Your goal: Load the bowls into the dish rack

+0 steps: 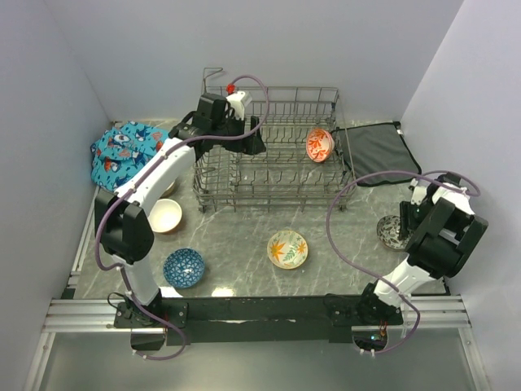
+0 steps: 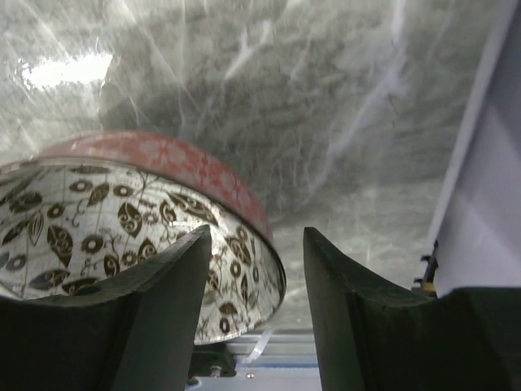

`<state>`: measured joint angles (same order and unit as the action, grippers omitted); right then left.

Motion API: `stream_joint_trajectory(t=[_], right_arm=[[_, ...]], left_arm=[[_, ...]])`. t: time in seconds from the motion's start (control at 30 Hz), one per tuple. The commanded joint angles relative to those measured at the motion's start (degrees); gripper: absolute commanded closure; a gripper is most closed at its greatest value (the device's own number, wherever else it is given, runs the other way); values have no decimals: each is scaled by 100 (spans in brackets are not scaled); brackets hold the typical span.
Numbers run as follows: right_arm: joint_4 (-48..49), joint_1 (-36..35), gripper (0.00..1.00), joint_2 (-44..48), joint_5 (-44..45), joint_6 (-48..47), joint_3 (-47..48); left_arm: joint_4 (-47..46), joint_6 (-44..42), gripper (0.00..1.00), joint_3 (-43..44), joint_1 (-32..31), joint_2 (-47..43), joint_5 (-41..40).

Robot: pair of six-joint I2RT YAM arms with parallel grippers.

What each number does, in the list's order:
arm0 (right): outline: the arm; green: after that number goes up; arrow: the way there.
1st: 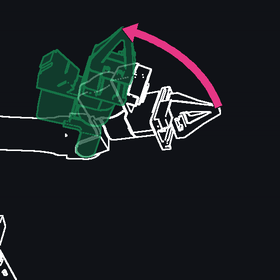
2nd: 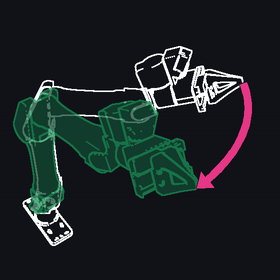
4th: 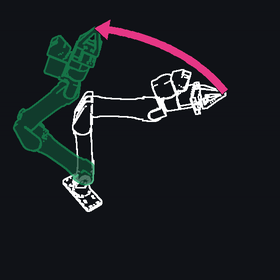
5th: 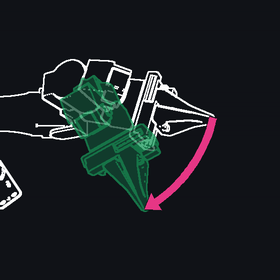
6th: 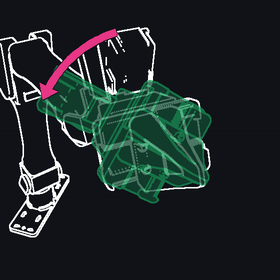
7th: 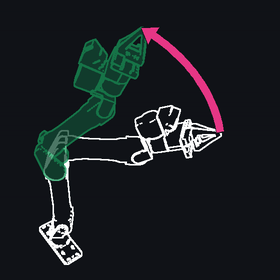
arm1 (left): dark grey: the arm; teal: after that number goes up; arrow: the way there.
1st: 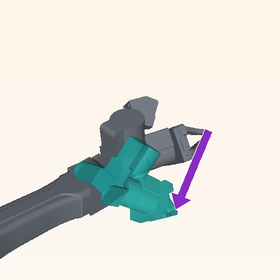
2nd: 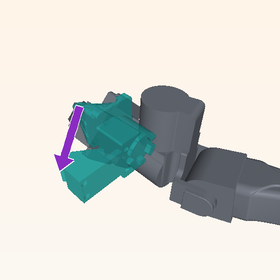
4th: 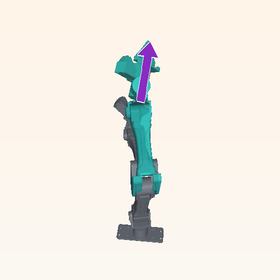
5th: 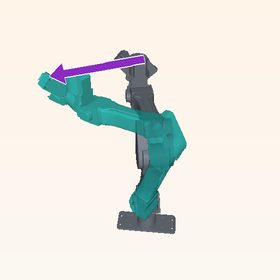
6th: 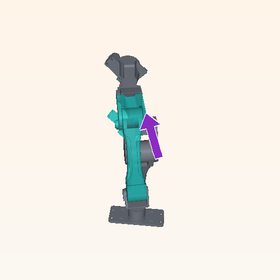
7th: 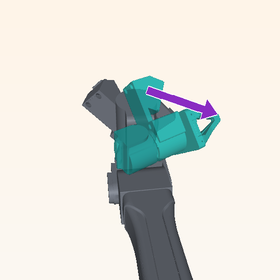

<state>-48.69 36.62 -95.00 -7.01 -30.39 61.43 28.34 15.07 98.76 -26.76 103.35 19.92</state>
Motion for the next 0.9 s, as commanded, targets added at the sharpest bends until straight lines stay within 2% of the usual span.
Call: stream_joint_trajectory(t=[0.0, 0.1, 0.27, 0.37, 0.4, 0.47, 0.5, 0.6, 0.73, 0.83, 0.87], right_arm=[[175, 38, 49, -176, -231, -81, 97], [18, 38, 58, -282, -415, -107, 185], [61, 12, 59, -221, -433, -28, 185], [140, -32, 67, -264, -372, 77, 246], [166, -41, 74, -273, -354, 147, 282], [158, -85, 78, -230, -337, 226, 395], [140, -189, 87, -186, -319, 227, 431], [-53, -496, 100, 86, -284, 262, 580], [-430, -1084, 100, 587, -118, 489, 879], [-720, -1516, 100, 1035, 163, 1069, 1440], [-921, -1578, 100, 1184, 364, 1488, 1903]], left_arm=[[-127, -136, 14, 126, -31, -175, -120], [-127, -162, 14, 64, -31, -219, -129], [-241, -110, 14, -146, -31, -324, -120], [-250, -92, 14, -261, -39, -403, -138], [-250, -109, 14, -296, -39, -430, -138], [-232, -127, 14, -375, -39, -500, -155], [-223, -136, 14, -401, -39, -526, -155], [-302, -110, 14, -550, -39, -640, -164], [-338, -101, 14, -665, -31, -790, -225], [-320, -197, 14, -656, 22, -965, -305], [-346, -232, 14, -682, 48, -1105, -296]])
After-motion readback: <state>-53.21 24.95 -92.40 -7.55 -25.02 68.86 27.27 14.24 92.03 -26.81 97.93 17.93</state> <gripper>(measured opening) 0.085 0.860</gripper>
